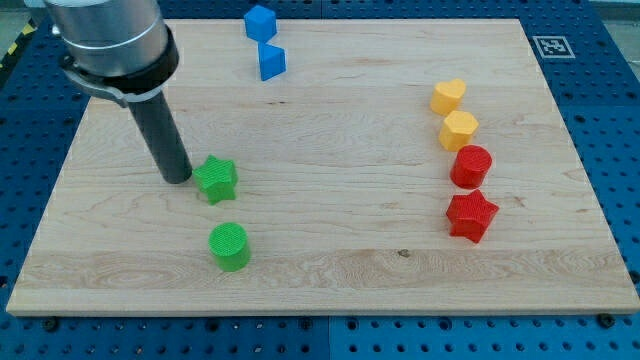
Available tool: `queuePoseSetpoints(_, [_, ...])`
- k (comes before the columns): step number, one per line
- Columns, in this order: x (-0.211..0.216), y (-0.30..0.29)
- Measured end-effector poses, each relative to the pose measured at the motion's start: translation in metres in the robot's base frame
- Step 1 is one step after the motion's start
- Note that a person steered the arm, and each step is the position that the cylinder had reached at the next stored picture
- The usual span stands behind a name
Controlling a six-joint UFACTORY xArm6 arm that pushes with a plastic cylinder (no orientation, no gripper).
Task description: Move the green star slightly down and right
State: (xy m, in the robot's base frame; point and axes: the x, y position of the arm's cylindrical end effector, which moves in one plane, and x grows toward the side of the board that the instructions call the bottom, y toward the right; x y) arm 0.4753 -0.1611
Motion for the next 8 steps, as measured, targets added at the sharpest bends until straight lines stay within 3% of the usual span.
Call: queuePoseSetpoints(8, [0.005,0.044])
